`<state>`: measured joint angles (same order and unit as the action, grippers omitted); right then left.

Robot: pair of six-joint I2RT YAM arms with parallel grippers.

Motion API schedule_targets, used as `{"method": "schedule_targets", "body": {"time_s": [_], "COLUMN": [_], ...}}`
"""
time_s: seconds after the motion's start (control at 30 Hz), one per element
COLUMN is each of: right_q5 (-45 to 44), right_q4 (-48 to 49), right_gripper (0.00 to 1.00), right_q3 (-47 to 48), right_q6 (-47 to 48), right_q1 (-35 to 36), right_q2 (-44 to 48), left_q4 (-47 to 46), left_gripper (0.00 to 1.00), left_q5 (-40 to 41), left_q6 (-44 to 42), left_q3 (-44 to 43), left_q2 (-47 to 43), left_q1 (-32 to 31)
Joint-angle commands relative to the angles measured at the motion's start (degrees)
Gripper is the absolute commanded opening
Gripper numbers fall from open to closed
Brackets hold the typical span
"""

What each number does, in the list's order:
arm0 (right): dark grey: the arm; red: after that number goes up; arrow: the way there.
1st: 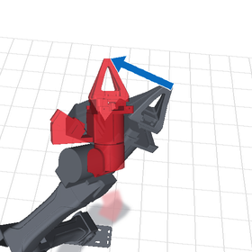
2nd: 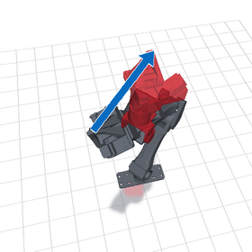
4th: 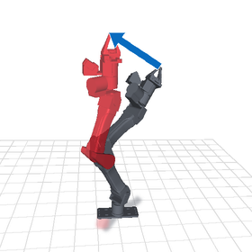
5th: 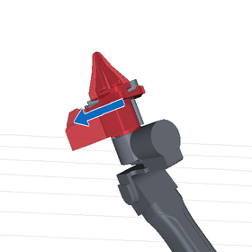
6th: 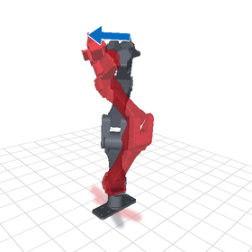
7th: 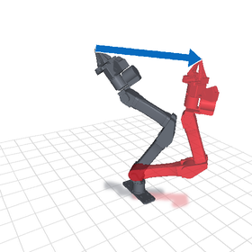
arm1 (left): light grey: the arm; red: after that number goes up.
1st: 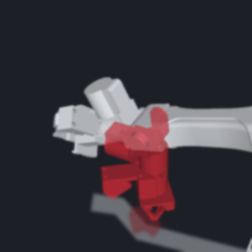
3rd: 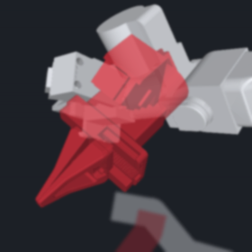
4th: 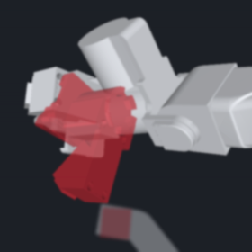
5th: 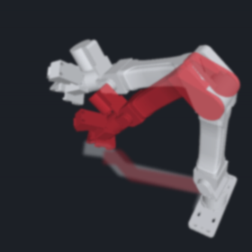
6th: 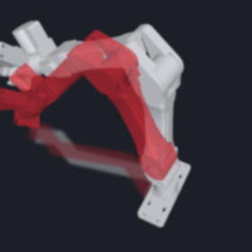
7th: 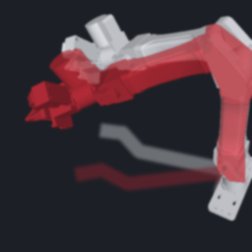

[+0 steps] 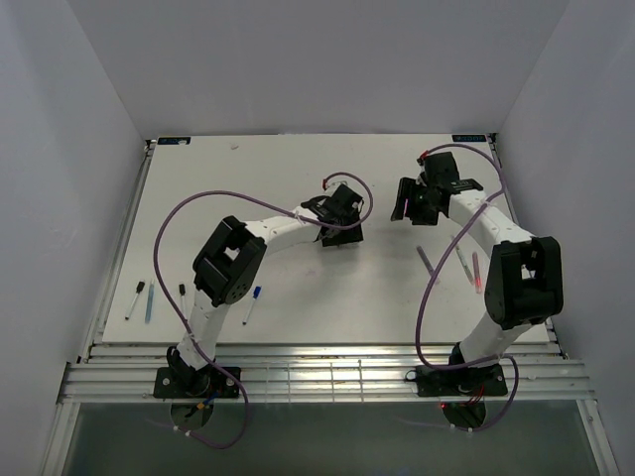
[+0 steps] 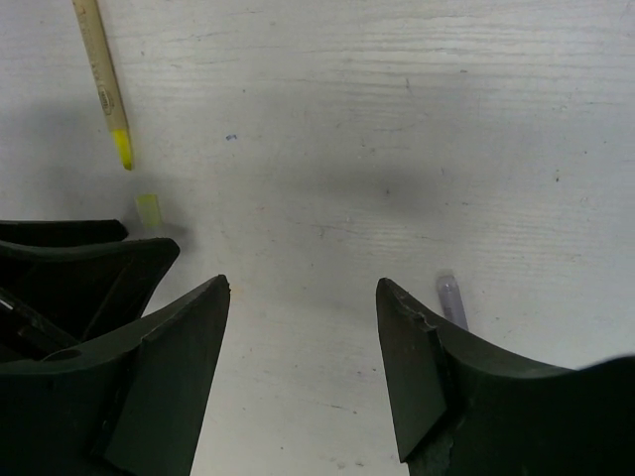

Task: Open the pen caps

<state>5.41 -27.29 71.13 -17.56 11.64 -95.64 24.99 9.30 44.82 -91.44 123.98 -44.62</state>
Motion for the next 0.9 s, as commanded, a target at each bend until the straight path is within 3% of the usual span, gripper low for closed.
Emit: {"method": "schedule_targets", "body": {"time_s": [0.0, 0.27, 0.87], "right_q5": [-1.5, -5.1, -11.8], "right_q4": [-2.0, -4.8, -5.1], "right_gripper": [0.67, 0.67, 0.63], "right_q3": [-2.1, -6.9, -12.8], "right_q6": [3.1, 5.8, 9.9], "right_q1": [-0.3, -0.3, -0.8], "right_q2": [4.0, 7.0, 3.2], "left_q4": [4.0, -2.2, -13.2], "left_gripper": [0.75, 0.95, 0.96], "left_q5": [3.3, -0.9, -7.1], "left_q6": [-1.6, -6.2, -9.6], "left_q3": [4.7, 12.2, 31.8], "left_q2": [-5.7, -17.1, -43.0], "left_q1": [-0.1, -2.0, -3.3]}}
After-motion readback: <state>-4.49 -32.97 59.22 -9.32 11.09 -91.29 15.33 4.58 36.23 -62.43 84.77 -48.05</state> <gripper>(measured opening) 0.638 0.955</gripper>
